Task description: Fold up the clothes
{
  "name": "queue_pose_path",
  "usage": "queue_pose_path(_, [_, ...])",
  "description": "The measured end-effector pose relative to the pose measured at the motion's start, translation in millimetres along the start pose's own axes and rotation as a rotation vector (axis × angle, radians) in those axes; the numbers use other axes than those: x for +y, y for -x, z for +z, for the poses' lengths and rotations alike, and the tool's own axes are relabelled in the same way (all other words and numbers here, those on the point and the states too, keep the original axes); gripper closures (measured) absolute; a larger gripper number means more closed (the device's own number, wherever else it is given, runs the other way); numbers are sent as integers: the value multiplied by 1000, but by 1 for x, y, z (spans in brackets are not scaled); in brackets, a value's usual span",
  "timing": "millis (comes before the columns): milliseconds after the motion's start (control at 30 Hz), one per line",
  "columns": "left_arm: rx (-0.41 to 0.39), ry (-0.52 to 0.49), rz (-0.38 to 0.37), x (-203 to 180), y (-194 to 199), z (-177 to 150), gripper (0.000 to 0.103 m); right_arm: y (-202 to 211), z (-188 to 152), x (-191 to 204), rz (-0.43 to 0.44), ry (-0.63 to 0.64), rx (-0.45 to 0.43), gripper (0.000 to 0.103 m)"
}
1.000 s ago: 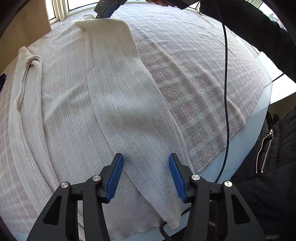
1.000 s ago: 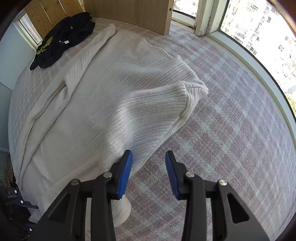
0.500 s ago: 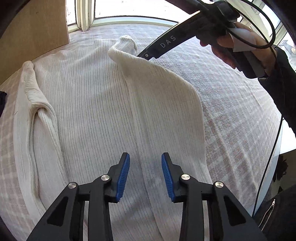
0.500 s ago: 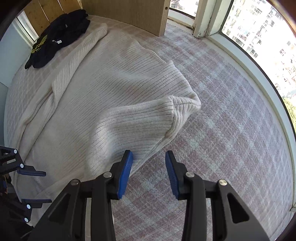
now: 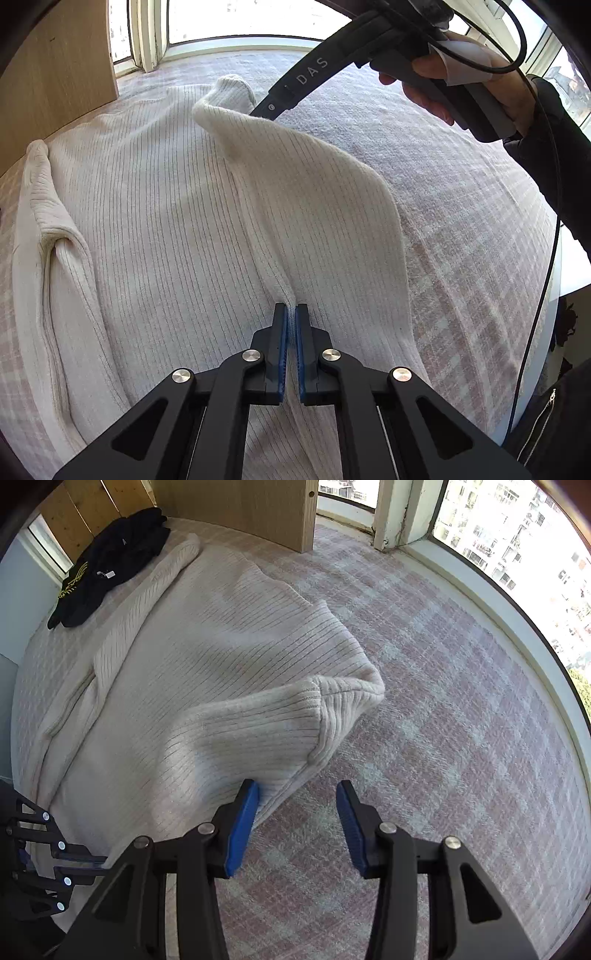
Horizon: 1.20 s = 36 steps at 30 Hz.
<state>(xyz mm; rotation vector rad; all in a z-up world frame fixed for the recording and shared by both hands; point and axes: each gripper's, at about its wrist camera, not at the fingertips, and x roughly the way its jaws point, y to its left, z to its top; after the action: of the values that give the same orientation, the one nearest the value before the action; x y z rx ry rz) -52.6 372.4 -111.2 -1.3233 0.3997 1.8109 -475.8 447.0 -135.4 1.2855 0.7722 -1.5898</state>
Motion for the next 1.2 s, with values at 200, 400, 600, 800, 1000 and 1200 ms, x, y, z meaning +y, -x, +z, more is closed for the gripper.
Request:
queue_pose_path(200, [-76,110,19,28,31,-18,100,11,-7,-5,65,-25,-8,59])
queue_pose_path(400, [-33,126,59,37,21,-24,100,9,-8,12,130,46,2,59])
queue_pose_path(600, [15,65,92,24,4,-22,91,7,-7,-21,-47,-14,-4,45])
queue_pose_path(800, [-71,135,78,32,43,-33,75,40,-36,-5,-7,30,-46,45])
queue_pose_path(1000, [-61,101,18,12,57,-48,73,52,-70,23,19,113,-32,45])
queue_pose_path(1200, [-44,66,-24,-2,44,-47,73,42,-90,51,-9,183,1,45])
